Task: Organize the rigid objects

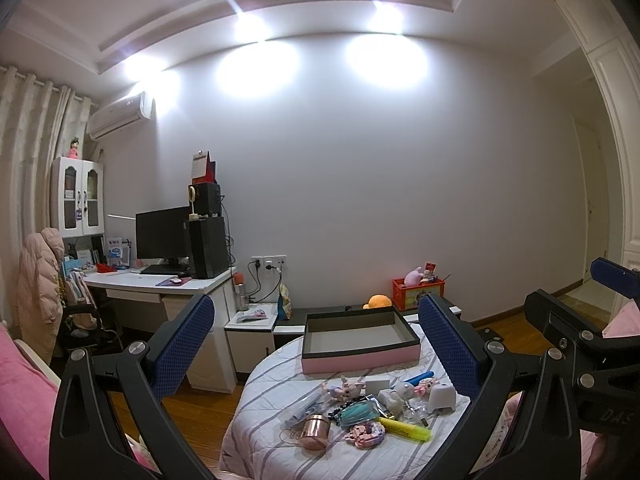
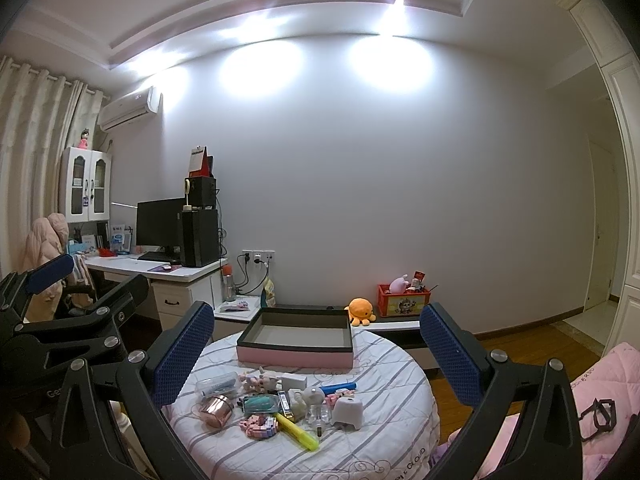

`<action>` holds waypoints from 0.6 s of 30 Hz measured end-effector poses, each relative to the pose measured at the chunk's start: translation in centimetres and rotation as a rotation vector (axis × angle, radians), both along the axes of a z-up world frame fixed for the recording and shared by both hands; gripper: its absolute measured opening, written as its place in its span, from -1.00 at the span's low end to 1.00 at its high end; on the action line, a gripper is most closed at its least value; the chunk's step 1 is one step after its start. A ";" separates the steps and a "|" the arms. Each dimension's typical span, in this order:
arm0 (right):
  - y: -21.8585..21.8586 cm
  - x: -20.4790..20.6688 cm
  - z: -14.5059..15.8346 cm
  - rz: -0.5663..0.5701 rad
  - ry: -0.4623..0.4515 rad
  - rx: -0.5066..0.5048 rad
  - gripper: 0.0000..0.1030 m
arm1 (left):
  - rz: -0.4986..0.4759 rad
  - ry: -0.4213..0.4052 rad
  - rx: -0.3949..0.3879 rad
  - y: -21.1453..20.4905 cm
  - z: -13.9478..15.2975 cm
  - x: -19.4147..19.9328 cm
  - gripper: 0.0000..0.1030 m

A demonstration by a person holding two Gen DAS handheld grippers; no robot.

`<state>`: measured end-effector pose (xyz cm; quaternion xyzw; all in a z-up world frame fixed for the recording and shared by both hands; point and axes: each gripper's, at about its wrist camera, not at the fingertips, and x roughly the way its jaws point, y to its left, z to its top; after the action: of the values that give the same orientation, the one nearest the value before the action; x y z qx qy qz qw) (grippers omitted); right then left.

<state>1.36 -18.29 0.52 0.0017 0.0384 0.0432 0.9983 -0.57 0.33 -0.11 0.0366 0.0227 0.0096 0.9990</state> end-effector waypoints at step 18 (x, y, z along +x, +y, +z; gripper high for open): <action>0.4 0.2 -0.1 -0.006 0.016 -0.009 1.00 | -0.008 0.012 -0.004 0.3 -0.4 0.3 1.00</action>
<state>1.56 -17.90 0.43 -0.0026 0.0467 0.0401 0.9981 -0.23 0.65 -0.54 0.0346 0.0284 0.0052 0.9990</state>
